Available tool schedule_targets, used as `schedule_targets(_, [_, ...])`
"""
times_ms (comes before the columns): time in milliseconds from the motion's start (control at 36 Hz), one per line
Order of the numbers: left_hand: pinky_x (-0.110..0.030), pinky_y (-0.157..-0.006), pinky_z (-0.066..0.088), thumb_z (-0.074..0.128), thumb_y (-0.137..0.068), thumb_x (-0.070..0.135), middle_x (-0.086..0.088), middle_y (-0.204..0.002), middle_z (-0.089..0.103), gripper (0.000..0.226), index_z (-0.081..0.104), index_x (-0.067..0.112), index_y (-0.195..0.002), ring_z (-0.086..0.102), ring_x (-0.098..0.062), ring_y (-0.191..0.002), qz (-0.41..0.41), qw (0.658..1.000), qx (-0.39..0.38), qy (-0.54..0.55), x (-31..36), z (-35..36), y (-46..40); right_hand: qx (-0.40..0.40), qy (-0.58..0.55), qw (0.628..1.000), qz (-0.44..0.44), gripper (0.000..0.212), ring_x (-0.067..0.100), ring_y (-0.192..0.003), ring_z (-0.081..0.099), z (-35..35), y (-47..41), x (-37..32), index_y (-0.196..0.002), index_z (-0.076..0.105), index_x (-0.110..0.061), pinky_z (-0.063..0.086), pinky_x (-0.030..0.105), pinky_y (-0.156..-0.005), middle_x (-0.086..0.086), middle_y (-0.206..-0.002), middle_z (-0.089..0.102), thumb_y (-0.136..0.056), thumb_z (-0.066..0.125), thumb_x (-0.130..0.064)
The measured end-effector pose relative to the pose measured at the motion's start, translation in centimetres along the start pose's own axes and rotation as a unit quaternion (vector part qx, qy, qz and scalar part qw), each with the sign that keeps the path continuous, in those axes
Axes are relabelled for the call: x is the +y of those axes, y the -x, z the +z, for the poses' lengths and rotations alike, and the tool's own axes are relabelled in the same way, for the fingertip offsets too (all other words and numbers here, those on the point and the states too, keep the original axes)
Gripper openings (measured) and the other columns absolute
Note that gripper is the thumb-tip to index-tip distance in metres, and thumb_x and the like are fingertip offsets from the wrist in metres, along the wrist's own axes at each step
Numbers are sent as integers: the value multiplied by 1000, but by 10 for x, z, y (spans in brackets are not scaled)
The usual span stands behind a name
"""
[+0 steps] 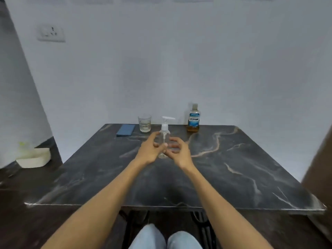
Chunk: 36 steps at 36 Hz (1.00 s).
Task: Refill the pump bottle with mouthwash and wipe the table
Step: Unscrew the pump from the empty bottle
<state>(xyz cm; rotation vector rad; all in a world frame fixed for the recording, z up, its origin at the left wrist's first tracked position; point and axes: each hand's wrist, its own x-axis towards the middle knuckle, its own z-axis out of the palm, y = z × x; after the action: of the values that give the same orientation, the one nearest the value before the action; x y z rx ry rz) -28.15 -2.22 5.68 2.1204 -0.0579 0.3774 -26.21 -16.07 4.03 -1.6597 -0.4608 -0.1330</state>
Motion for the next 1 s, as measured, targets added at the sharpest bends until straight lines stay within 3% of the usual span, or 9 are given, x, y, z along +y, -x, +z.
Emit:
schedule_targets(139, [-29, -81, 48, 64, -86, 34, 10, -88, 64, 49, 41, 33, -129, 63, -13, -91, -10, 1000, 11, 18, -16, 3, 18, -6, -31, 999, 17, 41, 15, -82, 63, 10, 15, 11, -117, 53, -7, 51, 15, -61, 16, -107, 60, -80, 69, 0])
schedule_targets(278, [-22, -74, 47, 67, -83, 40, 9, -92, 65, 51, 43, 36, -128, 63, -8, -88, -13, 999, 30, 22, -28, 10, 27, -11, -39, 999, 10, 37, 15, -83, 63, 12, 22, 23, -116, 54, -7, 54, 19, -65, 13, -104, 59, -82, 67, 2])
schedule_targets(417, [-33, -81, 53, 65, -83, 44, 3, -101, 66, 53, 41, 36, -130, 64, -10, -89, -14, 999, 23, 18, -39, 27, 30, -7, -32, 999, 16, 37, 12, -89, 63, 6, 25, 40, -114, 55, -14, 55, 24, -72, 7, -105, 59, -83, 65, 3])
schedule_targets(556, [-39, -83, 54, 66, -81, 47, 9, -96, 64, 54, 43, 39, -128, 64, -10, -90, -22, 999, 14, 18, -51, 45, 31, -10, -6, 1000, 16, 39, 1, -81, 65, -5, 33, 58, -107, 55, -26, 53, 19, -65, 1, -96, 63, -82, 68, 1])
schedule_targets(611, [-40, -83, 54, 67, -80, 47, 8, -96, 66, 55, 44, 37, -130, 65, -9, -89, -26, 999, 14, 24, -55, 52, 31, -9, 3, 1000, 20, 40, 3, -80, 66, -9, 33, 63, -107, 55, -28, 53, 19, -66, -1, -95, 64, -81, 69, 0])
schedule_targets(750, [-40, -82, 55, 70, -78, 45, 5, -97, 67, 56, 48, 33, -129, 66, -9, -89, -24, 999, 23, 40, -59, 63, 31, -10, 9, 1000, 21, 44, 11, -86, 66, -16, 32, 71, -106, 54, -31, 56, 26, -75, 0, -97, 63, -82, 67, 2])
schedule_targets(1000, [-32, -78, 56, 69, -72, 56, 9, -92, 66, 61, 50, 35, -126, 65, -2, -84, -7, 998, 27, 54, -75, 63, 31, -23, 41, 999, -3, 49, 0, -90, 62, -15, 34, 74, -106, 52, -42, 51, 15, -73, -9, -102, 63, -83, 65, 0])
